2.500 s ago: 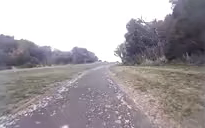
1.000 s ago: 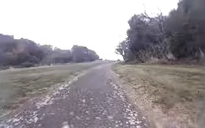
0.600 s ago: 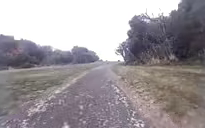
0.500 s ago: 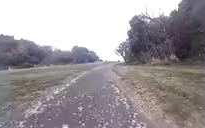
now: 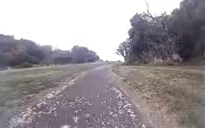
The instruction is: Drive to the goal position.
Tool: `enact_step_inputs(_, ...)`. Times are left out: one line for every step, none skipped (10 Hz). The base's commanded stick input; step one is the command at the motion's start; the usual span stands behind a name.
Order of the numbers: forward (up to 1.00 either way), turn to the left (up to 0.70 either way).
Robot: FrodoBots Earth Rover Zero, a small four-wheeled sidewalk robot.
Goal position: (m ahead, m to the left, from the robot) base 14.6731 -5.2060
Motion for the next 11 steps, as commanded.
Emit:
enact_step_inputs(0.60,0.00)
enact_step_inputs(0.60,0.00)
enact_step_inputs(0.60,0.00)
enact_step_inputs(0.60,0.00)
enact_step_inputs(0.60,0.00)
enact_step_inputs(0.60,0.00)
enact_step_inputs(0.60,0.00)
enact_step_inputs(0.60,0.00)
enact_step_inputs(0.60,0.00)
enact_step_inputs(0.60,0.00)
enact_step_inputs(0.60,-0.01)
